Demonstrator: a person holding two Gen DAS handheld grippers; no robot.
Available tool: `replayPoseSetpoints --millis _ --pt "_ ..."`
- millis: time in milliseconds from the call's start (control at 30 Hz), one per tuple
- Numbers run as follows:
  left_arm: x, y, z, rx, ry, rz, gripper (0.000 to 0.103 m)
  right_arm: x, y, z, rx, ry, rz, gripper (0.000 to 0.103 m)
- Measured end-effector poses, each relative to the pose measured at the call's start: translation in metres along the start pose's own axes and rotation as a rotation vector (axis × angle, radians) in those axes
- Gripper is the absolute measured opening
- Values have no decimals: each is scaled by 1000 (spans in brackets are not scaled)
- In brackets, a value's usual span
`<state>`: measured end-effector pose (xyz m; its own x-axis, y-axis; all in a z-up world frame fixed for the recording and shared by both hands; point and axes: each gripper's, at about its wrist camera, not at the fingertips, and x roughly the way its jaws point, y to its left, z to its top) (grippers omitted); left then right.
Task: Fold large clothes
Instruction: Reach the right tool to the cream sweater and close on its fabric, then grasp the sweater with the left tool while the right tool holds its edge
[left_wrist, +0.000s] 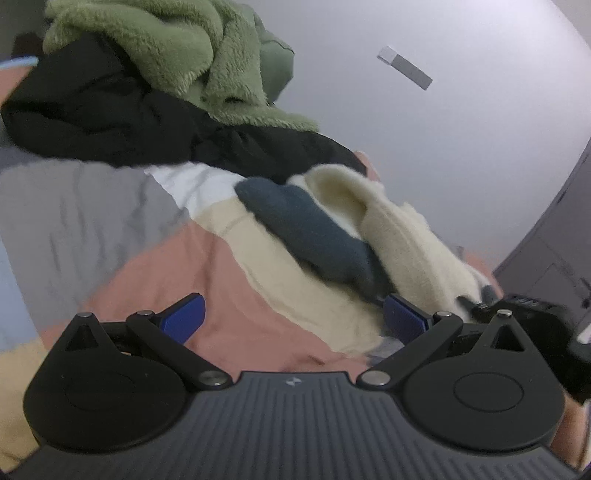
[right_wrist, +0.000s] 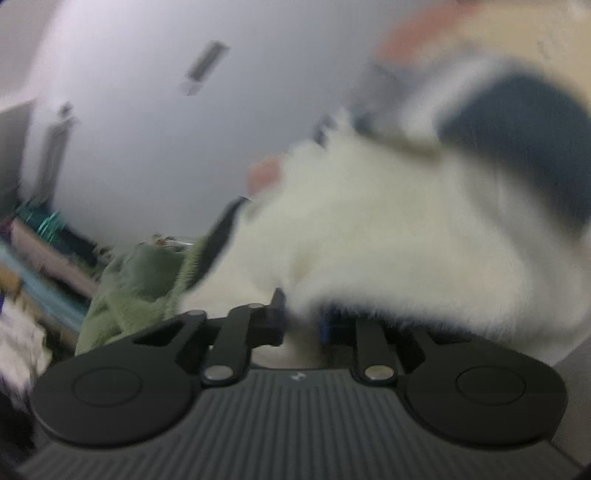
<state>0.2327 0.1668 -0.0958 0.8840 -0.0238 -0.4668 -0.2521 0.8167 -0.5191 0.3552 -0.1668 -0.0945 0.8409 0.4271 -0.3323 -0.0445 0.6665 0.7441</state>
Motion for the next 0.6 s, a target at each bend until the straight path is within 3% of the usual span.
replayPoseSetpoints --millis 233,400,500,600 --pt "-22 -15 -7 52 -37 -127 103 -107 17 48 -166 -76 119 16" --pt "-44 -21 -13 -35 -27 -288 103 -174 7 72 -204 -112 144 16" --pt "-56 -24 -30 -128 43 -377 103 -200 -7 80 -221 -98 141 16" --pt "-67 -28 -53 -207 130 -416 103 -211 -32 70 -187 -51 122 16"
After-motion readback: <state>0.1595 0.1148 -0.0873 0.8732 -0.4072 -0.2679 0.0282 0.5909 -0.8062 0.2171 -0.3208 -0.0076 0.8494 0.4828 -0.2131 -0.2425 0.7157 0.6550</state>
